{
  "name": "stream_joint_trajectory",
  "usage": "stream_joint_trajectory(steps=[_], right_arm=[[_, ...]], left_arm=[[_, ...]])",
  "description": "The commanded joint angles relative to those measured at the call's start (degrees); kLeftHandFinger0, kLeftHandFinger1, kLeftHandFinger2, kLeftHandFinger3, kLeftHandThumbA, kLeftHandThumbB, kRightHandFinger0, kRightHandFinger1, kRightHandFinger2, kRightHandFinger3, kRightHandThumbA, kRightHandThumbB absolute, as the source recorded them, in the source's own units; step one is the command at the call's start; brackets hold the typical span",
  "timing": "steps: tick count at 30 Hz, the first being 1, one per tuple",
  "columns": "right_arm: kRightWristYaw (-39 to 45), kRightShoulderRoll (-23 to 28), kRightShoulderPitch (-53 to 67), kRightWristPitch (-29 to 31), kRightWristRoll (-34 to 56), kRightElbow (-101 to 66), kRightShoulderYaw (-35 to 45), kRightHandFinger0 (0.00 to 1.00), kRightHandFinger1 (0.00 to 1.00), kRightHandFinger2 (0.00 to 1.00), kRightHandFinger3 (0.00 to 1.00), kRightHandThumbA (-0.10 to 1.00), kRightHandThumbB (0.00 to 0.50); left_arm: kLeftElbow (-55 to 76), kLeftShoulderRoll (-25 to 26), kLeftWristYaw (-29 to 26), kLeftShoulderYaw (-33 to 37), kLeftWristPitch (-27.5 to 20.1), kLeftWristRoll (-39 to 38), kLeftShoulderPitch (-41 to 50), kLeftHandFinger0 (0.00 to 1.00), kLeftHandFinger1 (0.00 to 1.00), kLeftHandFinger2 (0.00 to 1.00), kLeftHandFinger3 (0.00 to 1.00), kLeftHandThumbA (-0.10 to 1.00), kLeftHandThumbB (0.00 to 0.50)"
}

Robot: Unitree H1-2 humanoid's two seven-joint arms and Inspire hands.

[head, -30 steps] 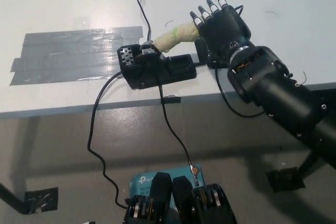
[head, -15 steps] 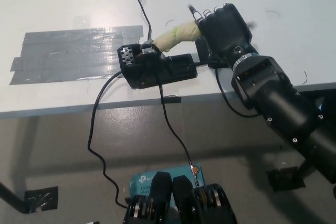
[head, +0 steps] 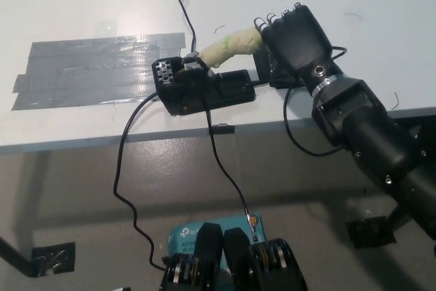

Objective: The robot uses its right hand to grab the soldering gun kept on the middle of the table and pulls it out of its base and keep it on the right side of the base

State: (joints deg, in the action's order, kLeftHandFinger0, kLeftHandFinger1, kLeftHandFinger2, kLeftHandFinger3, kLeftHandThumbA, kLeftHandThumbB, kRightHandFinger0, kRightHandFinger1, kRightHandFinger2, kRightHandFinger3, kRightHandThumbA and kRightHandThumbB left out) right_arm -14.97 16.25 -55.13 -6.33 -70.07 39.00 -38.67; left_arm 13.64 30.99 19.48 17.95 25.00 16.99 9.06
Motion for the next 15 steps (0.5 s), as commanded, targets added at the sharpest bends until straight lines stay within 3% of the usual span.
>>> stream_joint_trajectory(steps=[1, 2, 3, 5, 6, 7, 8, 9, 10, 11, 12, 13, 14, 15], right_arm=[[-5.15, 3.51, -1.95, 2.47, 2.33, -0.01, 2.57, 0.00, 0.00, 0.14, 0.24, -0.10, 0.149], [-4.88, 3.66, -2.08, 2.73, 2.52, -0.20, 2.77, 0.00, 0.00, 0.12, 0.22, -0.10, 0.120], [-4.87, 3.86, -2.25, 3.18, 3.02, -0.41, 3.23, 0.00, 0.00, 0.09, 0.13, -0.10, 0.024], [-3.90, 4.51, -2.90, 3.43, 3.29, -1.24, 3.98, 0.00, 0.00, 0.04, 0.00, -0.10, 0.000], [-3.85, 4.53, -2.99, 3.69, 3.48, -1.17, 4.19, 0.00, 0.00, 0.09, 0.00, -0.10, 0.000], [-3.74, 4.57, -3.13, 4.10, 3.73, -1.10, 4.56, 0.00, 0.00, 0.17, 0.00, -0.10, 0.004], [-3.51, 4.61, -3.29, 4.32, 4.32, -1.21, 5.19, 0.00, 0.02, 0.35, 0.14, -0.10, 0.001], [-3.01, 4.69, -3.57, 4.37, 5.53, -1.61, 6.46, 0.00, 0.00, 0.34, 0.23, -0.03, 0.000], [-4.02, 4.54, -4.18, 5.01, 6.49, -1.23, 7.54, 0.00, 0.00, 0.23, 0.12, 0.06, 0.000], [-4.66, 4.49, -4.48, 5.58, 6.54, -0.97, 7.93, 0.00, 0.00, 0.20, 0.10, 0.06, 0.000], [-5.20, 4.41, -4.71, 6.23, 6.73, -1.00, 8.43, 0.00, 0.00, 0.29, 0.16, 0.01, 0.000], [-5.48, 4.29, -4.76, 6.68, 7.16, -1.29, 9.01, 0.00, 0.00, 0.19, 0.18, -0.07, 0.000], [-5.25, 4.25, -4.89, 6.38, 6.88, -1.46, 9.12, 0.00, 0.00, 0.10, 0.19, -0.06, 0.000], [-6.07, 4.47, -5.37, 6.46, 5.69, -1.23, 8.59, 0.00, 0.00, 0.14, 0.27, -0.06, 0.000]], left_arm=[[1.04, 1.41, 1.67, -0.76, 0.41, -0.02, -0.22, 0.68, 0.78, 0.91, 1.00, 0.57, 0.141], [1.01, 1.53, 1.70, -0.78, 0.29, -0.01, -0.15, 0.68, 0.78, 0.91, 1.00, 0.58, 0.141], [1.07, 1.50, 1.70, -0.86, 0.33, 0.00, -0.06, 0.68, 0.79, 0.92, 1.00, 0.58, 0.137], [0.87, 1.50, 1.69, -0.88, 0.00, 0.30, 0.04, 0.68, 0.79, 0.92, 1.00, 0.58, 0.133], [0.88, 1.54, 1.75, -0.88, 0.08, 0.35, 0.06, 0.68, 0.79, 0.92, 1.00, 0.58, 0.133], [0.90, 1.60, 1.84, -0.87, 0.20, 0.43, 0.08, 0.68, 0.79, 0.92, 1.00, 0.58, 0.133], [0.96, 1.56, 1.77, -0.84, 0.25, 0.61, 0.08, 0.68, 0.79, 0.91, 1.00, 0.58, 0.136], [1.08, 1.52, 1.71, -0.77, 0.33, 0.82, 0.07, 0.68, 0.78, 0.91, 1.00, 0.58, 0.139], [1.09, 1.45, 1.80, -0.83, 0.35, 0.67, 0.06, 0.69, 0.79, 0.92, 1.00, 0.58, 0.138], [1.05, 1.34, 1.78, -0.96, 0.23, 0.54, 0.16, 0.69, 0.79, 0.91, 1.00, 0.57, 0.137], [1.02, 1.17, 1.70, -1.19, 0.17, 0.28, 0.28, 0.69, 0.79, 0.91, 1.00, 0.57, 0.142], [1.13, 1.00, 1.68, -1.19, 0.45, 0.27, 0.41, 0.69, 0.78, 0.90, 1.00, 0.57, 0.145], [1.15, 0.99, 1.74, -1.07, 0.53, 0.38, 0.42, 0.69, 0.78, 0.90, 1.00, 0.57, 0.145], [1.27, 0.98, 1.81, -1.08, 0.85, 0.37, 0.45, 0.69, 0.79, 0.91, 1.00, 0.58, 0.147]])
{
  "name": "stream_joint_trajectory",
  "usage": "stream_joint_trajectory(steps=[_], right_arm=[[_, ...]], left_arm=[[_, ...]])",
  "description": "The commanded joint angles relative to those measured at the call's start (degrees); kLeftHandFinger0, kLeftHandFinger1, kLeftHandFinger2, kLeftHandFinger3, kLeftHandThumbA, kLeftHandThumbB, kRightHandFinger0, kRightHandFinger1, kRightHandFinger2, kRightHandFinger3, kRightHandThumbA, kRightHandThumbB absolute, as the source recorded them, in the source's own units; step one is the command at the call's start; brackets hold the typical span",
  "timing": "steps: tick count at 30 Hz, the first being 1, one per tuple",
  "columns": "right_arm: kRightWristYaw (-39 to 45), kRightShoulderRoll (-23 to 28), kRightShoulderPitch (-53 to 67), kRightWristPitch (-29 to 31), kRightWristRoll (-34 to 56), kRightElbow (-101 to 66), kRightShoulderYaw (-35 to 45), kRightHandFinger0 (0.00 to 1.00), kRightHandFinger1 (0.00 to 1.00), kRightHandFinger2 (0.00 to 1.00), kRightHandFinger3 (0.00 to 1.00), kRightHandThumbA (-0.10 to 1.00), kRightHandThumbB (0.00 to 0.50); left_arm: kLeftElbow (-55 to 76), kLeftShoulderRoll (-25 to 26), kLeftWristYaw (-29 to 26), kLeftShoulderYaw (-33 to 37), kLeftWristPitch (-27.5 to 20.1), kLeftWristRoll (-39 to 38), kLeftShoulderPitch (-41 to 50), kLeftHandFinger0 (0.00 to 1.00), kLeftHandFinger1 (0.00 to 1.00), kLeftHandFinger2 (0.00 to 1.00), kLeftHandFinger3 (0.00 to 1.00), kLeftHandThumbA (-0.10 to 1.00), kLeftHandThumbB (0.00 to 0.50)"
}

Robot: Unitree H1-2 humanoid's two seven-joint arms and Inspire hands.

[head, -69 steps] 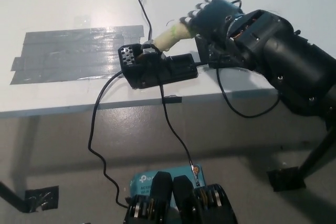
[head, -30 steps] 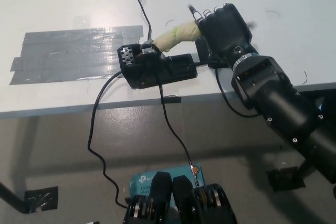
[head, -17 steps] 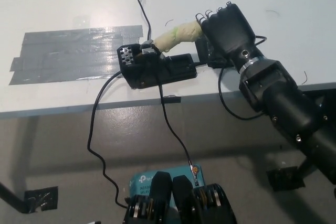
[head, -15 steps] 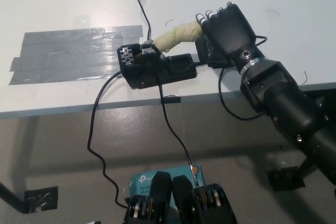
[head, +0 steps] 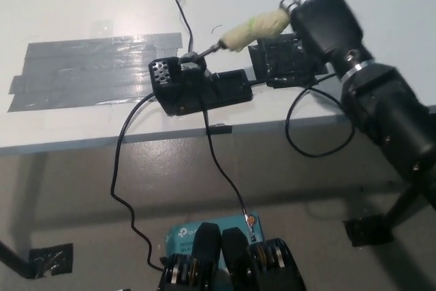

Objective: The robot uses its right hand to grab the soldering gun kept on the middle of the table and pulls it out of its base and keep it on the right side of the base

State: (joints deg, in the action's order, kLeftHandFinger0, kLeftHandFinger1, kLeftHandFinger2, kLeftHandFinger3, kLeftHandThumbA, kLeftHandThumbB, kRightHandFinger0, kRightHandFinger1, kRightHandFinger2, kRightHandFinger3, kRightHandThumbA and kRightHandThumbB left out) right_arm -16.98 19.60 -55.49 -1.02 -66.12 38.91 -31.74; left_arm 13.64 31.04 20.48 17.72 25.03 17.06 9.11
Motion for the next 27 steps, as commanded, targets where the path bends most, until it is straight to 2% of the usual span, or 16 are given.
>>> stream_joint_trajectory(steps=[1, 2, 3, 4, 5, 6, 7, 8, 17, 19, 21, 23, 24, 25, 26, 27], right_arm=[[-4.12, 1.28, -5.50, 0.80, 0.83, -1.27, 1.35, 0.00, 0.00, 0.14, 0.43, 0.00, 0.003], [-3.60, 1.25, -5.58, 0.28, 0.88, -1.79, 1.63, 0.00, 0.00, 0.18, 0.42, 0.06, 0.049], [-4.57, 1.15, -5.93, 0.22, 0.81, -1.02, 1.70, 0.00, 0.00, 0.04, 0.23, 0.08, 0.145], [-6.01, 0.94, -6.58, 0.12, 0.68, 0.17, 1.81, 0.00, 0.00, 0.00, 0.15, 0.08, 0.164], [-5.78, 0.94, -7.10, -0.65, 0.73, 0.39, 2.19, 0.00, 0.00, 0.00, 0.07, 0.08, 0.113], [-5.88, 0.83, -7.15, -0.72, 0.75, 0.58, 2.22, 0.00, 0.00, 0.00, 0.06, 0.08, 0.108], [-7.08, 0.82, -7.42, -0.17, 1.22, 1.12, 2.64, 0.00, 0.00, 0.00, 0.02, -0.09, 0.032], [-7.19, 0.95, -7.57, 0.00, 1.55, 1.24, 2.97, 0.00, 0.00, 0.00, 0.00, -0.10, 0.005], [-4.77, 2.36, -8.04, -0.65, 4.89, 1.04, 6.97, 0.00, 0.00, 0.00, 0.00, -0.10, 0.000], [-1.14, 2.89, -7.22, -3.38, 6.16, -0.82, 8.72, 0.00, 0.00, 0.05, 0.03, -0.10, 0.000], [-1.25, 2.95, -7.00, -4.10, 5.72, -0.46, 8.86, 0.00, 0.00, 0.09, 0.03, -0.10, 0.024], [0.59, 3.25, -5.09, -7.28, 3.98, -1.03, 8.47, 0.00, 0.00, 0.13, 0.09, -0.10, 0.153], [1.12, 3.26, -4.92, -7.59, 4.07, -1.24, 8.42, 0.00, 0.00, 0.14, 0.10, -0.10, 0.163], [1.46, 3.16, -4.30, -8.53, 3.84, -1.37, 8.36, 0.00, 0.00, 0.19, 0.09, -0.06, 0.107], [2.81, 3.07, -3.66, -9.33, 4.03, -1.82, 8.40, 0.00, 0.00, 0.21, 0.13, 0.10, 0.038], [4.47, 2.89, -3.04, -10.07, 4.57, -1.87, 8.53, 0.00, 0.00, 0.21, 0.13, 0.22, 0.018]], left_arm=[[1.14, 0.90, 0.78, -0.95, 0.70, 0.18, 0.45, 0.69, 0.78, 0.90, 1.00, 0.58, 0.154], [1.12, 0.94, 0.82, -0.99, 0.76, 0.14, 0.51, 0.68, 0.78, 0.90, 1.00, 0.58, 0.154], [1.18, 1.01, 0.83, -0.90, 0.52, 0.21, 0.54, 0.69, 0.78, 0.91, 1.00, 0.58, 0.141], [1.27, 1.12, 0.85, -0.84, 0.12, 0.29, 0.56, 0.70, 0.79, 0.91, 1.00, 0.57, 0.140], [1.32, 1.30, 1.05, -0.67, 0.31, 0.44, 0.56, 0.70, 0.79, 0.91, 1.00, 0.59, 0.141], [1.38, 1.38, 1.09, -0.71, 0.36, 0.45, 0.66, 0.71, 0.79, 0.91, 1.00, 0.59, 0.141], [1.33, 1.59, 1.12, -0.54, 0.10, 0.73, 0.65, 0.69, 0.77, 0.90, 1.00, 0.59, 0.135], [1.36, 1.54, 1.10, -0.63, 0.16, 0.71, 0.67, 0.68, 0.76, 0.89, 1.00, 0.59, 0.139], [1.11, 1.46, 0.93, -1.20, 0.20, 0.61, 1.16, 0.66, 0.75, 0.87, 1.00, 0.59, 0.156], [0.96, 1.37, 0.71, -1.37, -0.20, 0.64, 1.24, 0.67, 0.77, 0.89, 1.00, 0.59, 0.166], [0.91, 1.34, 0.82, -1.44, -0.32, 0.51, 1.31, 0.68, 0.77, 0.90, 1.00, 0.60, 0.163], [1.17, 1.44, 0.95, -1.23, 0.01, 0.86, 1.39, 0.66, 0.75, 0.88, 1.00, 0.60, 0.157], [1.26, 1.42, 0.96, -1.22, 0.09, 0.89, 1.43, 0.66, 0.75, 0.88, 1.00, 0.60, 0.157], [1.24, 1.36, 1.01, -1.10, 0.11, 0.99, 1.36, 0.65, 0.74, 0.87, 1.00, 0.60, 0.157], [1.32, 1.30, 1.09, -1.11, 0.41, 0.97, 1.32, 0.65, 0.75, 0.87, 1.00, 0.60, 0.161], [1.47, 1.25, 1.41, -1.07, 1.03, 0.82, 1.17, 0.65, 0.74, 0.87, 1.00, 0.61, 0.165]])
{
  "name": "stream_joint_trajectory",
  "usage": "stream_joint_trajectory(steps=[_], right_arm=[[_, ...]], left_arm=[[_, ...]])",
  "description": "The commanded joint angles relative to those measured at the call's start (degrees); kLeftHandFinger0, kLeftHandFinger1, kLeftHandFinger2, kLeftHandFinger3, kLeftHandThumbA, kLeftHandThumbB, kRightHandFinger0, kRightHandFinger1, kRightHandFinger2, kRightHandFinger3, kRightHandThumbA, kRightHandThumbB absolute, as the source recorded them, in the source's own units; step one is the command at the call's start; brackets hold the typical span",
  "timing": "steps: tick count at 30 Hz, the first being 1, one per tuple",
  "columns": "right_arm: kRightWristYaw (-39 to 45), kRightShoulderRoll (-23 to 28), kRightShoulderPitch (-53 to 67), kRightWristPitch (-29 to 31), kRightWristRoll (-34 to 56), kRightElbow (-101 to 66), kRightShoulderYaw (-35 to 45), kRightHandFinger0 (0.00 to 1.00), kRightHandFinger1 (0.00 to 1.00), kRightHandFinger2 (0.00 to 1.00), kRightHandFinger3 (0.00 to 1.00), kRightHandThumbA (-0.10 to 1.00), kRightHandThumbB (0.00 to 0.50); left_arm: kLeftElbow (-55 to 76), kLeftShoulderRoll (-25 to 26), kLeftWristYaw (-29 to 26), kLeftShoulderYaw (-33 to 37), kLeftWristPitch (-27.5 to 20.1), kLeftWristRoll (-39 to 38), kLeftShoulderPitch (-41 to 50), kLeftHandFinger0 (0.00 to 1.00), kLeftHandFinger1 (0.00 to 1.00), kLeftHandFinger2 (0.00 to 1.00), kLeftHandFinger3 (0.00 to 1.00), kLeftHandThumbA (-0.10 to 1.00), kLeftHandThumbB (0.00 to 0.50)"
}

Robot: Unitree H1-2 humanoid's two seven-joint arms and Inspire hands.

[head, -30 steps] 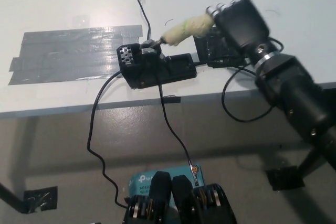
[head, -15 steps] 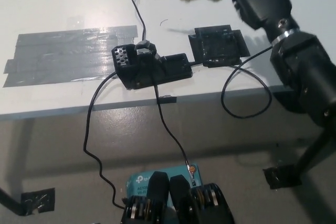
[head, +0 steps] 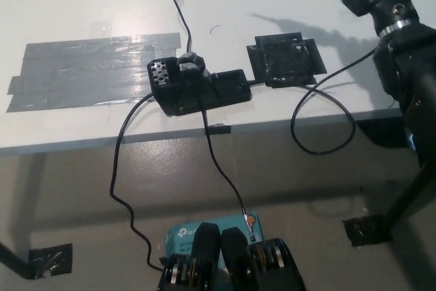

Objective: The robot uses its right hand to grab the soldering gun kept on the middle of the table and pulls it out of its base and keep it on the right side of the base

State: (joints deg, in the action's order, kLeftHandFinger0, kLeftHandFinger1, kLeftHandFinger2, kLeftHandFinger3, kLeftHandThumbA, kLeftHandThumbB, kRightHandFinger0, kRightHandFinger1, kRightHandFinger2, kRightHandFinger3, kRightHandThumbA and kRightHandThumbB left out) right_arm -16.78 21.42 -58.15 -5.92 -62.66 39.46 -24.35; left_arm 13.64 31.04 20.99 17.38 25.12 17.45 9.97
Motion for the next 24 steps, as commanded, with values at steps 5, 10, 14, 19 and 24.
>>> stream_joint_trajectory(steps=[5, 10, 14, 19, 24], right_arm=[[8.34, -0.44, 3.84, -9.28, 1.78, -4.18, 1.36, 0.00, 0.06, 0.35, 0.27, 0.10, 0.002], [11.12, -2.00, 8.09, -9.02, 3.75, -4.81, 0.82, 0.00, 0.00, 0.30, 0.22, -0.09, 0.048], [16.82, -3.34, 9.58, -11.12, 3.52, -6.08, -0.67, 0.00, 0.02, 0.31, 0.42, -0.05, 0.001], [22.02, -4.15, 9.74, -11.66, 4.87, -7.39, -1.57, 0.00, 0.02, 0.32, 0.41, -0.10, 0.000], [36.19, -2.94, 8.36, -12.76, 7.76, -9.13, -2.88, 1.00, 1.00, 1.00, 1.00, 0.15, 0.007]], left_arm=[[0.75, 0.55, 0.93, -0.85, 0.82, 0.17, -0.12, 0.66, 0.75, 0.88, 1.00, 0.58, 0.174], [1.40, 0.56, 0.93, -0.39, 0.77, 0.83, -0.16, 0.66, 0.75, 0.87, 1.00, 0.58, 0.158], [1.27, 0.28, 0.86, -0.68, 0.84, 0.37, -0.18, 0.67, 0.76, 0.89, 1.00, 0.56, 0.161], [0.99, 0.47, 0.90, -0.81, 0.18, 0.16, -0.62, 0.67, 0.76, 0.88, 1.00, 0.57, 0.152], [1.00, 0.97, 1.12, -0.58, 0.06, 0.48, -1.07, 0.67, 0.76, 0.89, 1.00, 0.60, 0.148]])
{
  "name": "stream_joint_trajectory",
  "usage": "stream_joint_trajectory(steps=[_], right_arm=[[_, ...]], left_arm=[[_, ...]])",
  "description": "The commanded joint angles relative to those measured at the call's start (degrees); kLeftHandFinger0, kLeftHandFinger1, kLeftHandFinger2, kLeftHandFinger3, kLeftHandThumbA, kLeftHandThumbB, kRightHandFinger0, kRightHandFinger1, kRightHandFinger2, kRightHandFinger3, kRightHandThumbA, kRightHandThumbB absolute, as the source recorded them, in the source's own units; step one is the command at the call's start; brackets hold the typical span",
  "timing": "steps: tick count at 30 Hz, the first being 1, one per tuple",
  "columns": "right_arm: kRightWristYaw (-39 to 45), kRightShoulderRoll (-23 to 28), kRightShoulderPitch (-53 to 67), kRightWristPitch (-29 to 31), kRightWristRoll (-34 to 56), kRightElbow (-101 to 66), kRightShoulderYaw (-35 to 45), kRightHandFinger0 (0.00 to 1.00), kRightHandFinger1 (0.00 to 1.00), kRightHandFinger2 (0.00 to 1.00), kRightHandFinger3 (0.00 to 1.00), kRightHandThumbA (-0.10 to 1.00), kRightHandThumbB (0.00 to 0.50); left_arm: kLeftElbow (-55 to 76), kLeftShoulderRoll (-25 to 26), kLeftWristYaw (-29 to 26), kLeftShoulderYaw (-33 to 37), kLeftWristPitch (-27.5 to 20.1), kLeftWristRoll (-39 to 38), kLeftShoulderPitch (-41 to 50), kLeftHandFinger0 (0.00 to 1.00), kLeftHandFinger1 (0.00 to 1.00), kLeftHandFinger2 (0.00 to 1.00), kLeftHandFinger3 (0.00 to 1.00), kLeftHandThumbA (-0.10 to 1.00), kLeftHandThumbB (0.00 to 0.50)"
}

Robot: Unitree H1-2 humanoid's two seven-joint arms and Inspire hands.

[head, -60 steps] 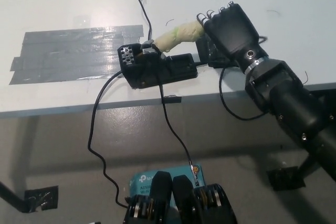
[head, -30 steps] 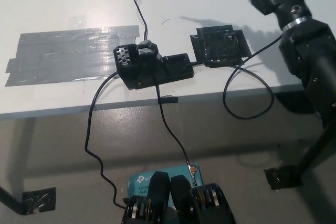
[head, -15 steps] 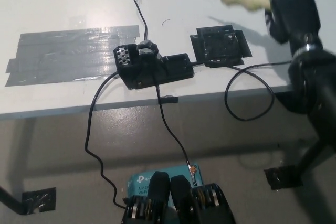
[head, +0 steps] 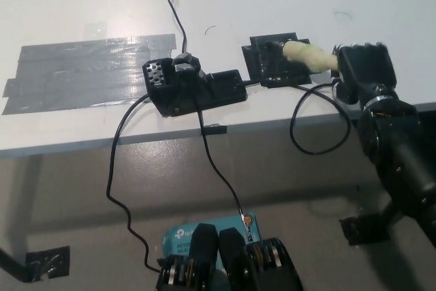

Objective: The robot uses its right hand to grab the soldering gun kept on the middle of the table and pulls it out of its base and keep it on the right side of the base

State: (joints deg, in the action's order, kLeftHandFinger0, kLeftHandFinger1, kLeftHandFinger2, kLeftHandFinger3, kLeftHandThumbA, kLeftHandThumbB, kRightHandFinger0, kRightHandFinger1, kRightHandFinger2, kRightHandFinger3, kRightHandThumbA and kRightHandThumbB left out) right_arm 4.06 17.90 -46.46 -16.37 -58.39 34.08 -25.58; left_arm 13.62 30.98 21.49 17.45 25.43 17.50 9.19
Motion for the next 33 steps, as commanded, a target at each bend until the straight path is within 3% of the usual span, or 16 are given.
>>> stream_joint_trajectory(steps=[1, 7, 10, 12, 16, 21, 29, 33], right_arm=[[15.94, 0.93, -3.53, -2.12, 3.24, -3.27, -1.96, 1.00, 1.00, 1.00, 1.00, 0.23, 0.082], [18.26, 2.09, -3.98, -2.26, 3.97, -2.70, -2.07, 1.00, 1.00, 1.00, 1.00, 0.26, 0.140], [18.70, 2.66, -3.86, -2.51, 3.75, -2.85, -1.94, 1.00, 1.00, 1.00, 1.00, 0.35, 0.201], [20.36, 3.35, -3.96, -2.44, 4.43, -3.00, -1.61, 1.00, 1.00, 1.00, 1.00, 0.53, 0.321], [23.34, 4.54, -4.26, -3.29, 4.15, -4.36, -2.06, 1.00, 1.00, 1.00, 1.00, 0.76, 0.485], [25.05, 5.29, -5.41, -3.63, 3.58, -6.22, -2.24, 1.00, 1.00, 1.00, 1.00, 0.88, 0.500], [24.14, 6.34, -6.25, -0.96, 3.87, -10.23, -1.74, 1.00, 1.00, 1.00, 1.00, 0.81, 0.500], [26.02, 7.03, -7.06, -0.78, 4.85, -13.68, -1.11, 1.00, 1.00, 1.00, 1.00, 0.83, 0.500]], left_arm=[[1.19, 0.99, 0.62, -0.72, -0.13, 0.36, -0.27, 0.66, 0.75, 0.88, 1.00, 0.60, 0.151], [1.13, 1.15, 0.51, -0.88, 0.20, 0.51, -0.11, 0.67, 0.76, 0.89, 1.00, 0.60, 0.153], [1.03, 0.90, 0.27, -1.14, 0.41, 0.39, 0.11, 0.67, 0.76, 0.89, 1.00, 0.60, 0.162], [1.03, 0.99, 0.24, -1.16, -0.11, 0.30, 0.27, 0.66, 0.76, 0.88, 1.00, 0.59, 0.154], [1.17, 1.04, 0.31, -1.17, -0.12, 0.25, 0.45, 0.66, 0.76, 0.88, 1.00, 0.58, 0.153], [0.78, 1.13, 0.36, -1.36, -0.28, 0.10, 0.23, 0.66, 0.77, 0.89, 1.00, 0.58, 0.156], [0.86, 1.11, 0.42, -1.52, -0.42, 0.26, 0.53, 0.65, 0.75, 0.87, 1.00, 0.58, 0.162], [1.00, 0.89, 0.39, -1.61, 0.07, 0.25, 0.60, 0.65, 0.75, 0.86, 1.00, 0.55, 0.151]])
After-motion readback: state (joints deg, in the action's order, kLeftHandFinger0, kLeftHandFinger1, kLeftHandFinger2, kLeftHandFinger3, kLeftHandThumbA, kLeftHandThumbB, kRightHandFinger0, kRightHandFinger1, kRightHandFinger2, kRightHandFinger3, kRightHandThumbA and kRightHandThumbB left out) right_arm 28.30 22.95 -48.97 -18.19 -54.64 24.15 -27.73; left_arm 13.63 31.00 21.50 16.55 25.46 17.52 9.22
